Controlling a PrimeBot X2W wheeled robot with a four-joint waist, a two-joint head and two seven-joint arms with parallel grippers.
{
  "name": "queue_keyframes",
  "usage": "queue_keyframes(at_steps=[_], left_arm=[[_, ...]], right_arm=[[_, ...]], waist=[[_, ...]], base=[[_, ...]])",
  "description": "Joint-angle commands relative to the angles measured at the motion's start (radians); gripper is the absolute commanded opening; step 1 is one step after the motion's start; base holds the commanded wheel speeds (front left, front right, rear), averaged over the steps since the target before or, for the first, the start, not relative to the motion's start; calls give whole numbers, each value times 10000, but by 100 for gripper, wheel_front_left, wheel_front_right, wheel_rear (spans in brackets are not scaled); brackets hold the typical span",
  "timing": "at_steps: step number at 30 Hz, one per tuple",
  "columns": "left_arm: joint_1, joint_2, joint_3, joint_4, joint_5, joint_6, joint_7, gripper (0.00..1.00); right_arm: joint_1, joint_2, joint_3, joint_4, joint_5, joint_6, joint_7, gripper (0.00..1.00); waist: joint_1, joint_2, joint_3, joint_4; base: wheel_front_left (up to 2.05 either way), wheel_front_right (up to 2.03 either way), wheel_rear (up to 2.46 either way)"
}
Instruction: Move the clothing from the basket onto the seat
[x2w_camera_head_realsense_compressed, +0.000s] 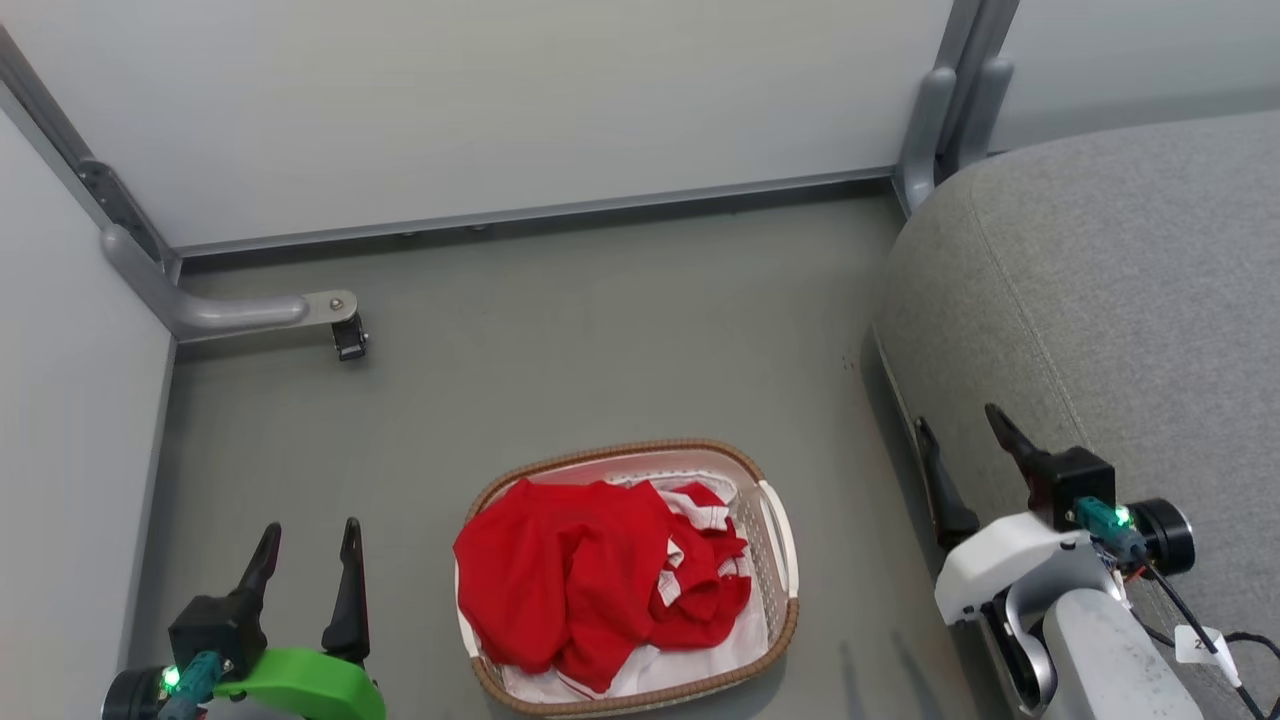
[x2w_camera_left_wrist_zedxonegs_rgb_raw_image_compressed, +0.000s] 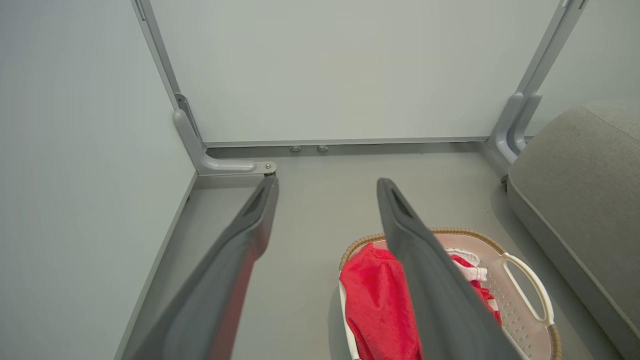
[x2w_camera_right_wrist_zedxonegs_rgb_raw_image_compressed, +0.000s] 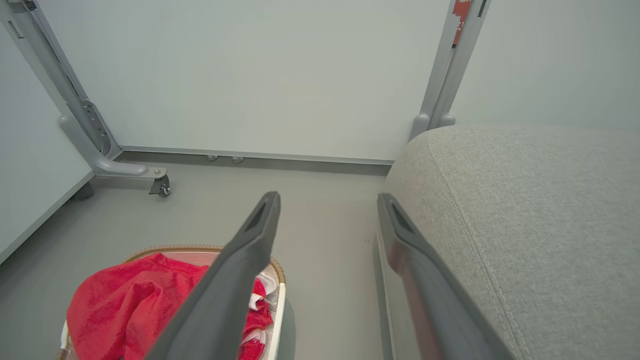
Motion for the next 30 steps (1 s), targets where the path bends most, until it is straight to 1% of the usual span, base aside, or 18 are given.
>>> queue_keyframes(at_steps=[1, 5, 9, 13, 19, 27, 30], left_arm=[[-329, 119, -87, -10, 162, 22, -62, 100], [-826, 258, -556, 97, 110, 22, -126, 100], [-1435, 430, -1186, 207, 158, 23, -212, 100], [-2268, 661, -2011, 235, 51, 22, -180, 100], [-3364, 953, -2965, 446, -160, 22, -178, 100], [-4599, 1647, -4497, 1093, 32, 22, -178, 100], [-4959, 1929, -5031, 1720, 53, 22, -180, 100]], right_arm=[[-266, -19, -10, -134, -247, 0, -95, 100], [-624, 2, 70, -458, -568, 0, -167, 100], [-984, 4, 231, -821, -633, 0, -225, 100], [-1381, 7, 297, -1278, -430, -1, -223, 100], [-1985, 10, 534, -2013, -184, -1, -223, 100], [-2671, 11, 1079, -3129, 230, -3, -221, 100], [-2753, 12, 1211, -3503, 463, -3, -223, 100]], waist=[[-1, 0, 655, -133], [-1, 0, 1512, -349], [-1, 0, 2352, -558], [-1, 0, 3259, -731], [-1, 0, 4350, -1088], [-1, 0, 5569, -1811], [-1, 0, 5946, -2092]], base=[[0, 0, 0], [0, 0, 0], [0, 0, 0], [0, 0, 0], [0, 0, 0], [0, 0, 0], [0, 0, 0]])
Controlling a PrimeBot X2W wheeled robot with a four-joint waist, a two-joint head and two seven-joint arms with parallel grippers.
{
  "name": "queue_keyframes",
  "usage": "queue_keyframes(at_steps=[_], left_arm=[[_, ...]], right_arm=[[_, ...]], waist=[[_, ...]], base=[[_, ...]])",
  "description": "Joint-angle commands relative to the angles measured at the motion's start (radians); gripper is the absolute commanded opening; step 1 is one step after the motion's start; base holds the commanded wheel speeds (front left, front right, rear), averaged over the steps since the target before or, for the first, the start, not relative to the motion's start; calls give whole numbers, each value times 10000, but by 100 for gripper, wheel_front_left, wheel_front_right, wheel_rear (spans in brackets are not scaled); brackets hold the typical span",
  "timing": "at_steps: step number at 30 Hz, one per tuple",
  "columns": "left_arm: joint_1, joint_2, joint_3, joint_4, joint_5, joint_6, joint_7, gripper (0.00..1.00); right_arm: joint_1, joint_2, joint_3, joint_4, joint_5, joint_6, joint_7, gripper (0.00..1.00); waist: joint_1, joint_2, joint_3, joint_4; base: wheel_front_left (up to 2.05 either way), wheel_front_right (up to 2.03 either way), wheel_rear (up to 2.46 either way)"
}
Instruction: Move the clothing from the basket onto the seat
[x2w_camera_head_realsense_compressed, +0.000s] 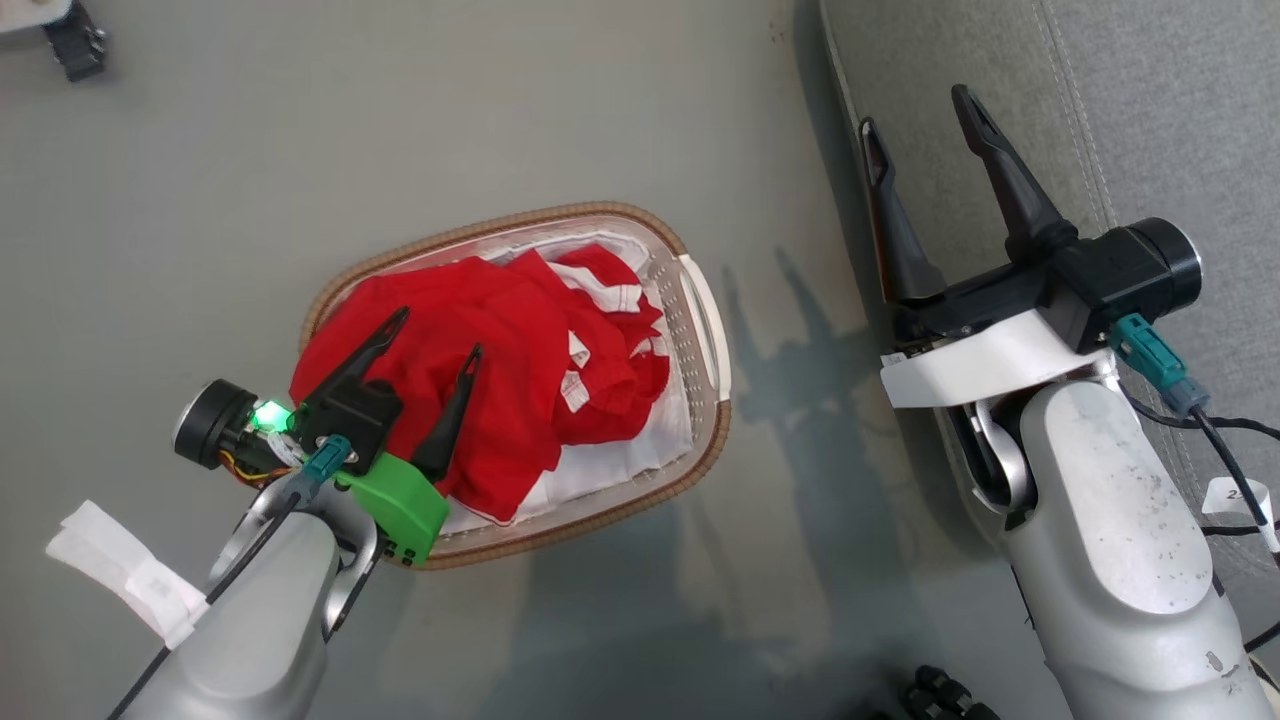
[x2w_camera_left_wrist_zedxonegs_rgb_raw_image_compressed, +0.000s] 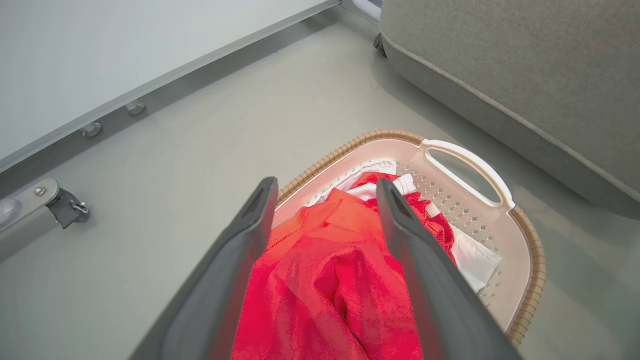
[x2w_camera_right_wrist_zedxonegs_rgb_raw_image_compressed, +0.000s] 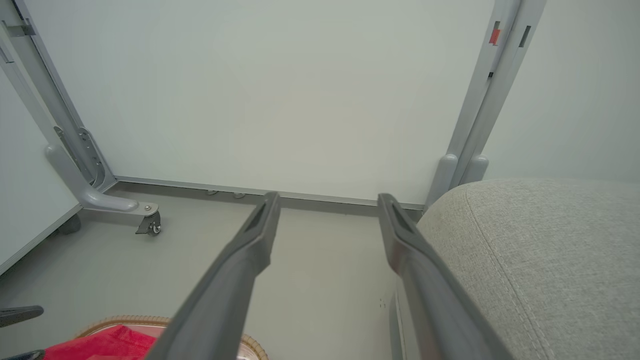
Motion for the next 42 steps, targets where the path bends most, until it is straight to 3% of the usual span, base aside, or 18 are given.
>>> queue_keyframes(at_steps=[1, 5, 13, 18, 21, 26, 33, 34, 35, 36, 37, 42], left_arm=[[-348, 190, -149, 234, 99, 22, -9, 100], [-969, 543, -625, 1245, 744, 22, -9, 100], [-2128, 610, -1219, 3349, 1826, 210, -8, 100], [-2894, 633, -1606, 4535, 2438, 734, -3, 100], [-3365, 518, -1915, 5244, 2745, 826, 11, 100], [-4028, 342, -2448, 6215, 3226, 633, 241, 100], [-4449, 34, -2615, 7054, 3008, 321, 640, 100], [-4384, -32, -2571, 7131, 2877, 227, 653, 96], [-4321, -59, -2475, 7187, 2725, 182, 650, 71], [-4253, -74, -2522, 7226, 2707, 152, 599, 14], [-4198, -72, -2553, 7251, 2676, 126, 549, 0], [-3839, -248, -2416, 7291, 2170, 49, 213, 0]], right_arm=[[-83, -20, 63, -167, 133, -6, -43, 100], [18, -18, 58, -444, 351, -6, -35, 100], [214, -18, 2, -697, 711, -6, -35, 100], [188, -21, 29, -812, 846, -6, -35, 100], [79, -22, 89, -855, 963, -6, -35, 100], [-38, -22, 213, -999, 1173, -6, -34, 100], [-25, -22, 340, -1099, 1459, -6, -34, 100], [7, -24, 359, -1089, 1499, -6, -34, 100], [30, -24, 369, -1086, 1518, -6, -35, 100], [70, -25, 379, -1069, 1556, -6, -35, 100], [95, -24, 380, -1049, 1559, -6, -35, 100], [182, -27, 394, -775, 1480, -6, -34, 100]], waist=[[-2, 0, 954, -842], [-2, 0, 1359, -1096], [-2, 0, 2027, -1404], [-2, 0, 2396, -1462], [-2, 0, 2581, -1510], [-2, 0, 2866, -1622], [-2, 0, 3091, -1780], [-2, 0, 3091, -1802], [-2, 0, 3077, -1820], [-2, 0, 3049, -1831], [-2, 0, 3012, -1824], [-2, 0, 2485, -1693]], base=[[0, 0, 0], [0, 0, 0], [0, 0, 0], [0, 0, 0], [0, 0, 0], [0, 0, 0], [0, 0, 0], [0, 0, 0], [0, 0, 0], [0, 0, 0], [0, 0, 0], [0, 0, 0]])
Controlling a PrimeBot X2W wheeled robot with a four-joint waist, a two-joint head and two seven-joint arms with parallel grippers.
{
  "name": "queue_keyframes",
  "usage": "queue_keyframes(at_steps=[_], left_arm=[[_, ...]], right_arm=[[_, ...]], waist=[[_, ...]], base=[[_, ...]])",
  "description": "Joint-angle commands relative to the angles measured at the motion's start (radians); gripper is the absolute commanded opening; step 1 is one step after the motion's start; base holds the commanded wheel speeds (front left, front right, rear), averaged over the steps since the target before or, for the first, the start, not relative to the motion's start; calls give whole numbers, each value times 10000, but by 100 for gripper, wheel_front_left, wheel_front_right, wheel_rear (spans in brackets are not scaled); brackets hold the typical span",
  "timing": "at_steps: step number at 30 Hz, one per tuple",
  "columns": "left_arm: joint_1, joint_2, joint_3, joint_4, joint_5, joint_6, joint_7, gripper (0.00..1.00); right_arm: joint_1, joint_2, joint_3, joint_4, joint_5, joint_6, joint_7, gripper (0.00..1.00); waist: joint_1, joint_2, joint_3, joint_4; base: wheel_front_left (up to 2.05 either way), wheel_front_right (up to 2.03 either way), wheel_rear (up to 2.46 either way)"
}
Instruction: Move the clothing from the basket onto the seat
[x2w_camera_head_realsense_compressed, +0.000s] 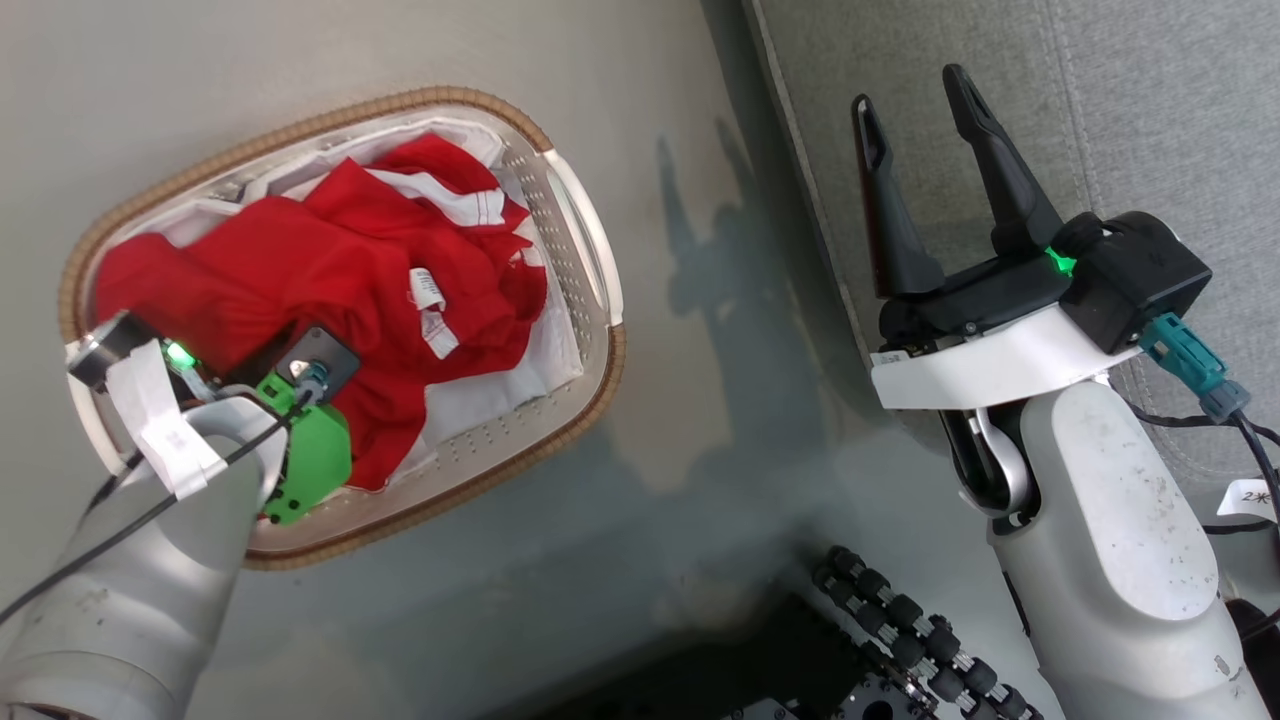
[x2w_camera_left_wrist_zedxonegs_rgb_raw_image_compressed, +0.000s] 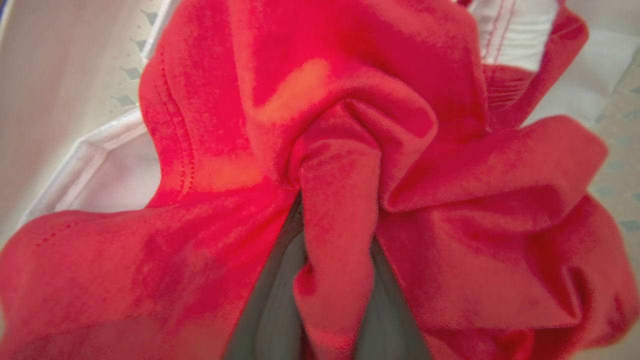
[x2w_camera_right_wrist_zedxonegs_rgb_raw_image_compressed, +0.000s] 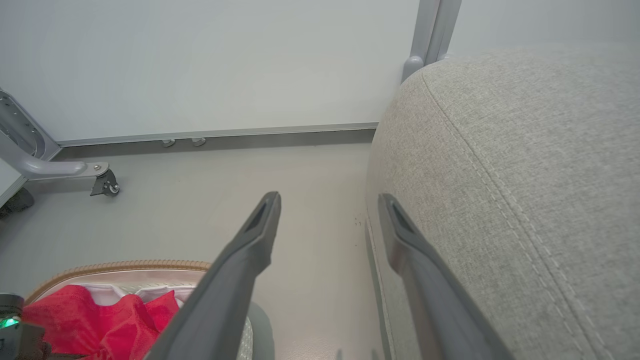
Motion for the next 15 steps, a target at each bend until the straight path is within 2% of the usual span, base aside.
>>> queue_keyframes(at_steps=[1, 6, 15], left_arm=[[178, -61, 49, -68, -93, -40, -115, 0], [779, -426, 518, -504, -823, -3, -275, 0], [2511, -608, 1178, -2774, -1668, 173, -266, 0]], right_arm=[[117, -27, -12, 84, -37, -6, -22, 100], [300, -30, -1, 412, -197, -6, -22, 100], [923, -33, 27, 1205, -529, -6, -22, 100]], waist=[[0, 0, -383, 123], [0, 0, -1325, 430], [0, 0, -3204, 1151]], base=[[0, 0, 0], [0, 0, 0], [0, 0, 0]])
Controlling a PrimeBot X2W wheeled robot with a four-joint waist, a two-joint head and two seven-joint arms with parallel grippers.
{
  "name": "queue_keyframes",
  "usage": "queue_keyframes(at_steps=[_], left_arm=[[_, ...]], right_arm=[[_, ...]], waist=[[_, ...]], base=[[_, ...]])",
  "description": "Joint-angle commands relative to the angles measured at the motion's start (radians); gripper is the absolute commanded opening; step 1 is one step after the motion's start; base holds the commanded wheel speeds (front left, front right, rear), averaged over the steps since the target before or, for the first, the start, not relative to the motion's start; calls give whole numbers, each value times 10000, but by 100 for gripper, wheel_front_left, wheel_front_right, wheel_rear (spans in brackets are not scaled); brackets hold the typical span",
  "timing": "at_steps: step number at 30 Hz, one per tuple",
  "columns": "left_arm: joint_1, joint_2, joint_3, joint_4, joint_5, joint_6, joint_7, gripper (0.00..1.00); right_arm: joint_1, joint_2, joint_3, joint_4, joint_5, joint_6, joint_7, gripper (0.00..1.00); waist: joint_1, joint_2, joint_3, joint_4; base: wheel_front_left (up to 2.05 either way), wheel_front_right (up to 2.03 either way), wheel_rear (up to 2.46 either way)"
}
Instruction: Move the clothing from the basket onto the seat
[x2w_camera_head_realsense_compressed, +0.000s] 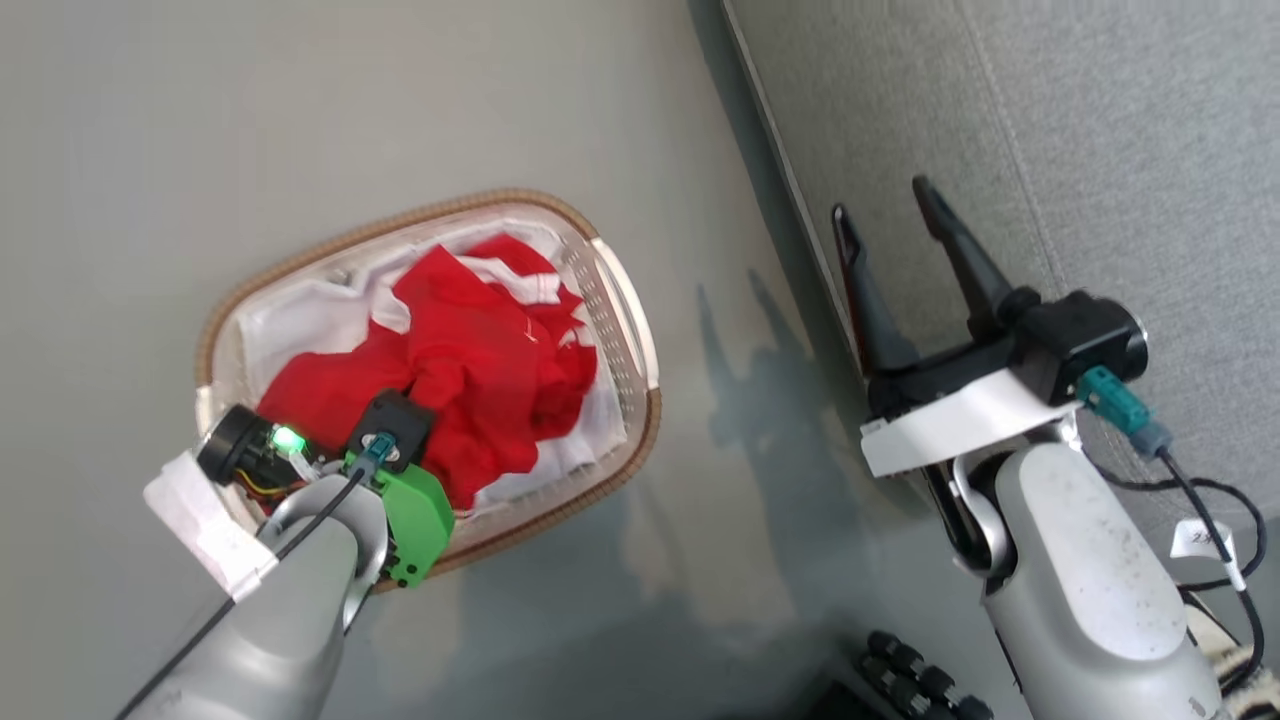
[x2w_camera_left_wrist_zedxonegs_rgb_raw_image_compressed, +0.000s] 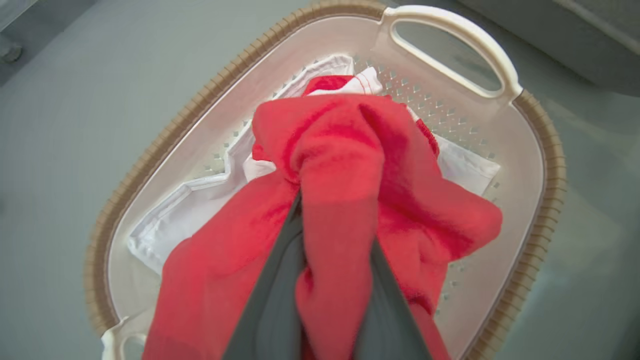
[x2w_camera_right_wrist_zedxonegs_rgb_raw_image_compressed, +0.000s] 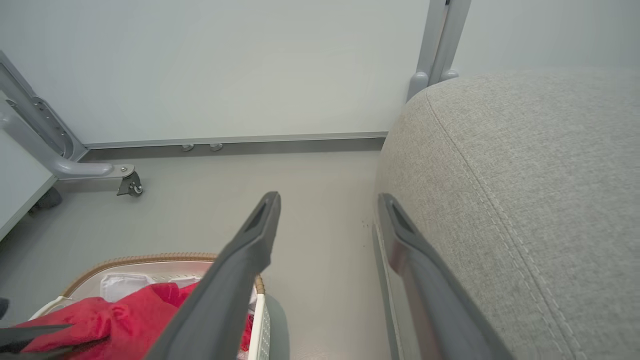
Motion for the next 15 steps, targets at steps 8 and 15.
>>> queue_keyframes(at_steps=[8, 15], left_arm=[[1468, -201, 917, -1620, -704, 26, -36, 0], [2415, -485, 1650, -2839, -784, 49, -37, 0]], right_arm=[[870, -44, -81, 642, -178, -6, -22, 100], [1565, -41, -144, 960, -346, -6, -22, 100]], waist=[[0, 0, -2536, 1108], [0, 0, -3699, 1495]], base=[[0, 0, 0], [0, 0, 0]])
